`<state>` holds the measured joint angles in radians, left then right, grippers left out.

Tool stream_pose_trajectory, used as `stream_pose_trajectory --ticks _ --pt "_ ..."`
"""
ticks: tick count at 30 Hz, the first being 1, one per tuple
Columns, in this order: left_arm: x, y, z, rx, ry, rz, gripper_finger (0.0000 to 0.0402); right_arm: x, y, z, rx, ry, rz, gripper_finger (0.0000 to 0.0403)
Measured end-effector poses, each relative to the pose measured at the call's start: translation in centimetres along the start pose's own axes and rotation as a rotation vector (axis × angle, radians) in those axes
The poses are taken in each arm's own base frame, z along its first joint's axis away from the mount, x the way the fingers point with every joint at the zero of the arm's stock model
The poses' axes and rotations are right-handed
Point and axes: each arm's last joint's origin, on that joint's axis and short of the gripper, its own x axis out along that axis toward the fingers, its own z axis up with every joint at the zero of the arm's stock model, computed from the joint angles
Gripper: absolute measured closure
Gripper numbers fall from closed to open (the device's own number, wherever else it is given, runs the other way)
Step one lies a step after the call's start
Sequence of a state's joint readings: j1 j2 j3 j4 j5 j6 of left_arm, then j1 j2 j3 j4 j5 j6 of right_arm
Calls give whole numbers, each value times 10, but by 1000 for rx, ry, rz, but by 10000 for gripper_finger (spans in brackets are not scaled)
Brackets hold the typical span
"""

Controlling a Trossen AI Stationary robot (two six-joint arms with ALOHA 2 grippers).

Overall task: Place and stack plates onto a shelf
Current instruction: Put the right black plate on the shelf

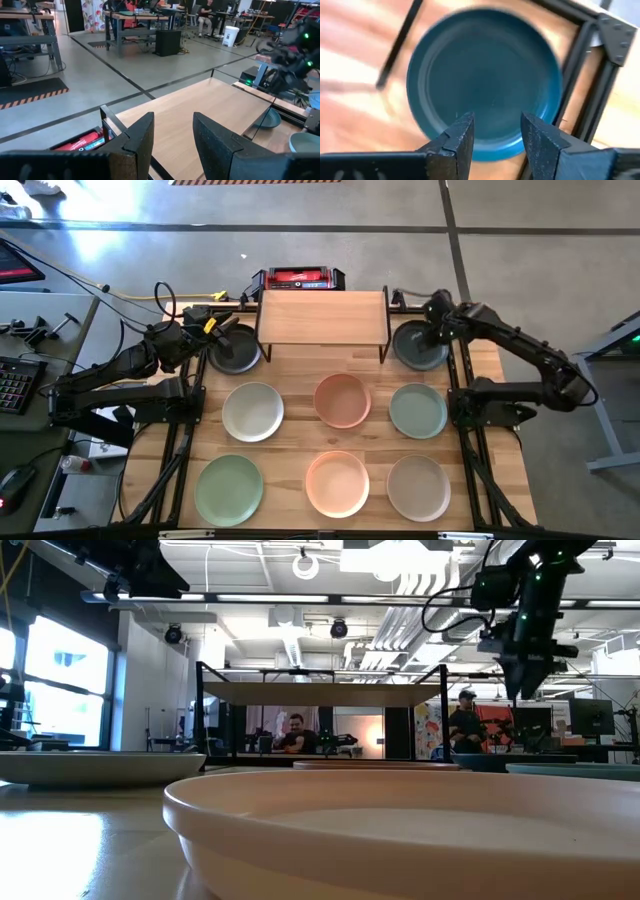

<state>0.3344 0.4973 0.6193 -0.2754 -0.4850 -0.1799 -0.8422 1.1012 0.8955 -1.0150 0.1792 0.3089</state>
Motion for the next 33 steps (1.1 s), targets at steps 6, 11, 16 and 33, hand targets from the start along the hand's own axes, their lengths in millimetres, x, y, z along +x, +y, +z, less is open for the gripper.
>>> stream_pose_trajectory --ticks 6,11,16,33 --pt "0 0 -3 14 26 4 275 -6 -16 23 236 -25 -1 256" --pt "0 1 -6 31 59 6 275 0 -13 32 358 -4 9 256" --pt "0 1 -7 33 63 7 275 20 -7 40 503 26 43 256" --pt "0 1 -7 33 63 7 275 63 -20 101 491 -314 140 257"
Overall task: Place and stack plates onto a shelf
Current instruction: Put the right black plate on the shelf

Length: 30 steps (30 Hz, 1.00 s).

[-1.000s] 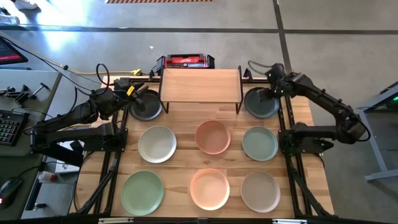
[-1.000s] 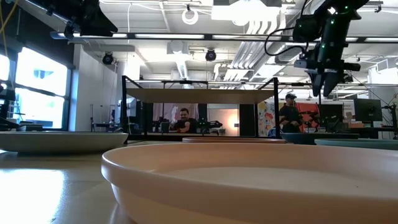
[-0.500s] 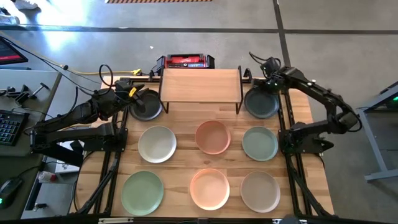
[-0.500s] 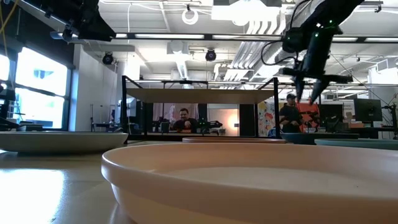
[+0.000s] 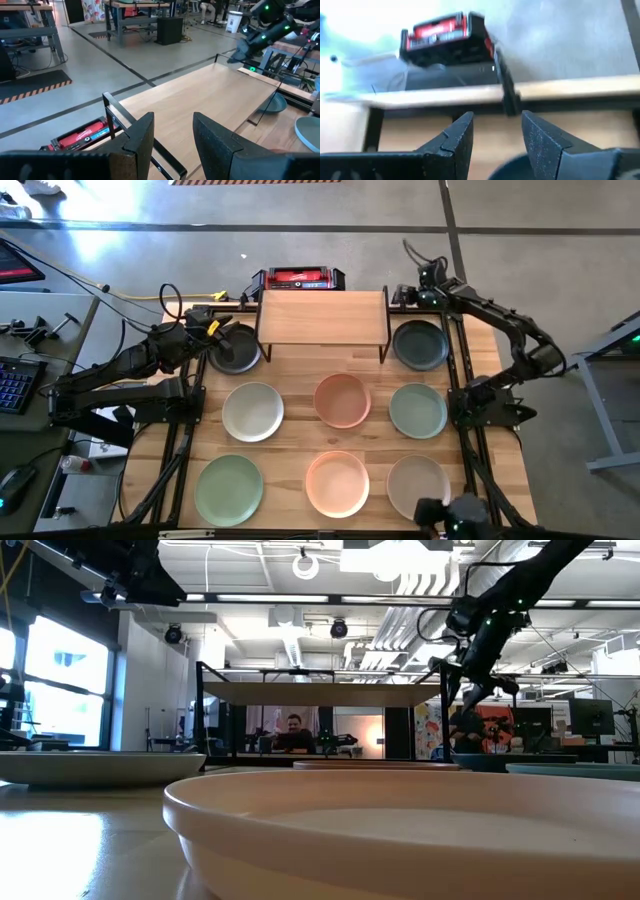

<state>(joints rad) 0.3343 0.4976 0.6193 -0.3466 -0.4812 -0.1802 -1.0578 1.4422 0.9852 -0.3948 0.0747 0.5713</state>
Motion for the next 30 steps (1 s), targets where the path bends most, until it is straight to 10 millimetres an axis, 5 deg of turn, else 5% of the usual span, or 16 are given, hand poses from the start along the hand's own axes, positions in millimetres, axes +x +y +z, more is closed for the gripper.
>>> stream_pose_trajectory --ticks 6,16,23,30 --pt "0 0 0 0 0 0 275 -13 0 43 -66 -232 68 257" --pt "0 0 0 0 0 0 275 -52 3 94 -559 -388 -23 257" --pt "0 0 0 1 0 0 275 -46 -5 87 -830 -238 -68 257" --pt "0 0 0 0 0 1 275 -2 2 65 -938 -4 -31 257"
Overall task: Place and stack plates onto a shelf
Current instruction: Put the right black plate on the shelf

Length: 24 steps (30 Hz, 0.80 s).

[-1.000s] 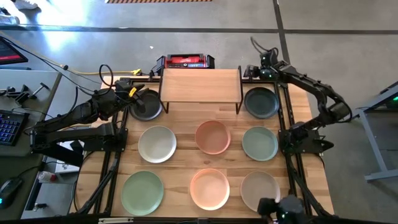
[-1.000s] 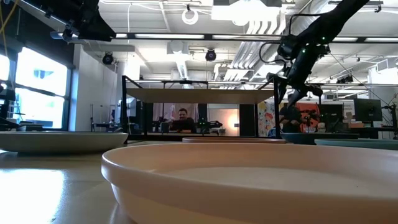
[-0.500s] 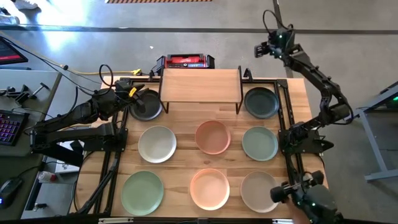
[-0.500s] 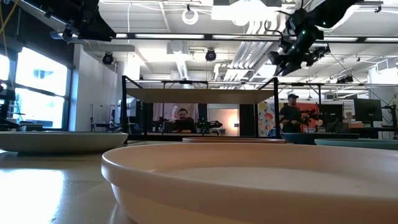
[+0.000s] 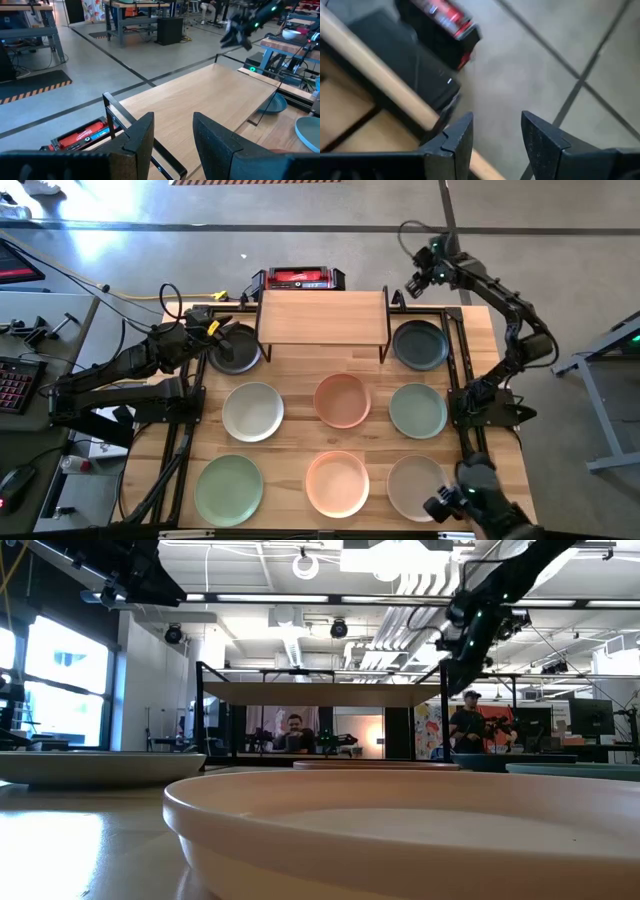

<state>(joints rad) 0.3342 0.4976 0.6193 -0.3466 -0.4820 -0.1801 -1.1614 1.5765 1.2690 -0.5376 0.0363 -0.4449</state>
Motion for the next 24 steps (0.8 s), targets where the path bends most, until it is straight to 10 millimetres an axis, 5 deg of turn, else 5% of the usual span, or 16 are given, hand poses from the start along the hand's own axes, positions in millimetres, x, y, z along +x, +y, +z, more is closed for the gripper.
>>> stream_pose_trajectory --ticks 10,19,24 --pt "0 0 0 0 0 0 275 34 21 -7 -115 141 52 256" --pt "0 0 0 0 0 1 275 26 6 3 -84 114 4 256" --pt "0 0 0 0 0 1 275 12 -3 25 -130 28 -8 256"
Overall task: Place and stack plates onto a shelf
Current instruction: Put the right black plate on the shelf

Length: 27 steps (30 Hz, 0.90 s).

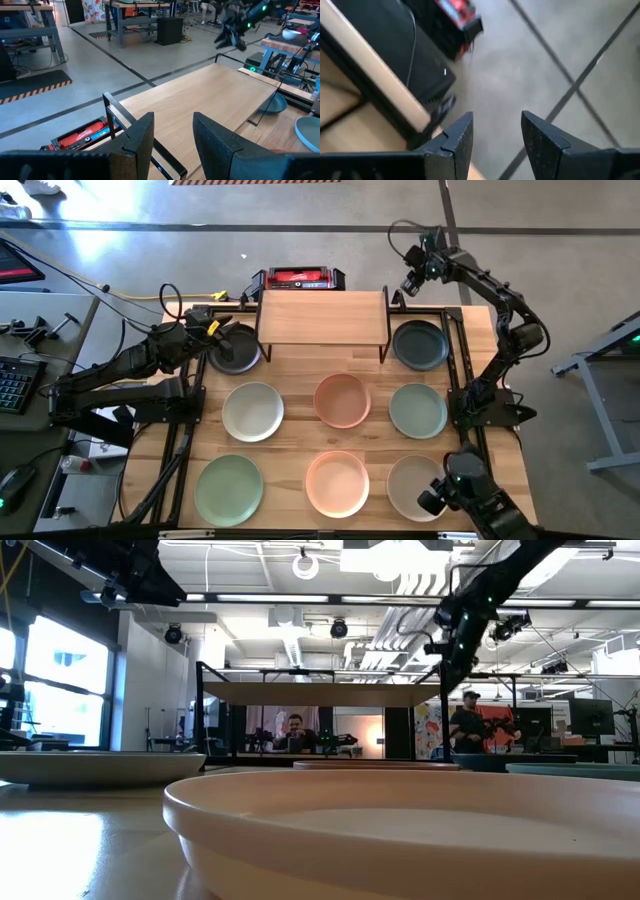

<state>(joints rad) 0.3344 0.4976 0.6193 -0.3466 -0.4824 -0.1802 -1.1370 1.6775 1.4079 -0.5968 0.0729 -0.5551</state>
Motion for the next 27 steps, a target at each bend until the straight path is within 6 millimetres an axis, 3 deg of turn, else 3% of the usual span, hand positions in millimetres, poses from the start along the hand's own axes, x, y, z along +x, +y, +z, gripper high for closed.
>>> stream_pose_trajectory --ticks 4,8,13,20,27 --pt "0 0 0 0 0 0 275 -23 -13 22 -4 -66 -20 256" --pt "0 0 0 0 0 0 275 -36 -35 30 9 -67 -52 256" --pt "0 0 0 0 0 0 275 -22 -46 20 19 155 65 256" --pt "0 0 0 0 -1 3 275 -7 -31 32 -88 304 237 256" --pt "0 0 0 0 -1 4 275 18 -18 18 -195 473 419 256"
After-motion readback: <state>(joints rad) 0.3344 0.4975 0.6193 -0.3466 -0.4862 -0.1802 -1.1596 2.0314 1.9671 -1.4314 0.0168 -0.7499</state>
